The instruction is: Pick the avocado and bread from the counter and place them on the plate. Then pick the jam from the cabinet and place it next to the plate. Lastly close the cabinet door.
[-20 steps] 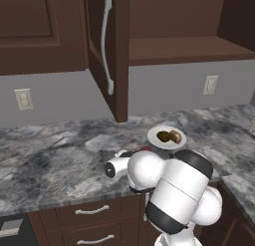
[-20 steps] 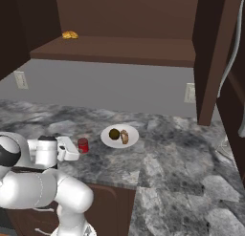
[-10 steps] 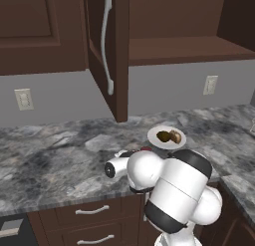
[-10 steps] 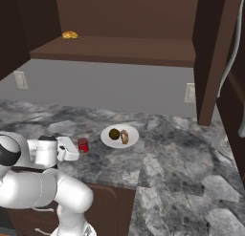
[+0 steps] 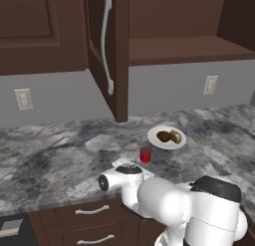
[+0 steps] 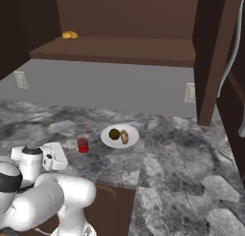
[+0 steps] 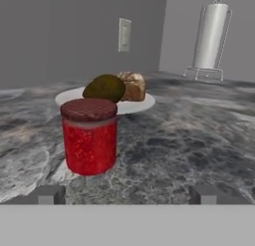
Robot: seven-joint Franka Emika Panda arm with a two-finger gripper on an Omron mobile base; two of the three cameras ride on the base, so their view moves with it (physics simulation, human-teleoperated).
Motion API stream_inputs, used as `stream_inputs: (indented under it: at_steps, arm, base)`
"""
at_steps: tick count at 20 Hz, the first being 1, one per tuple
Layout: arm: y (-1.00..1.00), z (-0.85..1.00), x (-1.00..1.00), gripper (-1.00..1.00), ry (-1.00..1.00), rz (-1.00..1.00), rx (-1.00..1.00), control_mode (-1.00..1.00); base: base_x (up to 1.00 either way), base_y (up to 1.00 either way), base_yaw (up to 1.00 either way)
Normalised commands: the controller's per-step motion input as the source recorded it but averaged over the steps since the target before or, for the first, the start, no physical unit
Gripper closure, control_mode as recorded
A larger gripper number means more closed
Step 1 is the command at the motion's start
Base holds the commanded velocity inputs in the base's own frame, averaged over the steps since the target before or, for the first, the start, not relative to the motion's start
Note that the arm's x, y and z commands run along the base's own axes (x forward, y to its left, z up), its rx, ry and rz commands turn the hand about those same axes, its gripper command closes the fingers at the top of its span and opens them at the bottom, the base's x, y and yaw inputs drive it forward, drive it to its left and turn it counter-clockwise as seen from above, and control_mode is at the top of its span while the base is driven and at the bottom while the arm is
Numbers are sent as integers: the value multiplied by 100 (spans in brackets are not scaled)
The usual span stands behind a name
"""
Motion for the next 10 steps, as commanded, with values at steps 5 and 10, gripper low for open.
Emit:
stream_inputs:
  at_steps: [5, 10]
  arm:
    - [1, 52, -62, -100, 0, 2, 7, -100]
    - [14, 51, -59, -100, -1, 0, 2, -100]
  base:
    - [0, 0, 0]
    - [0, 0, 0]
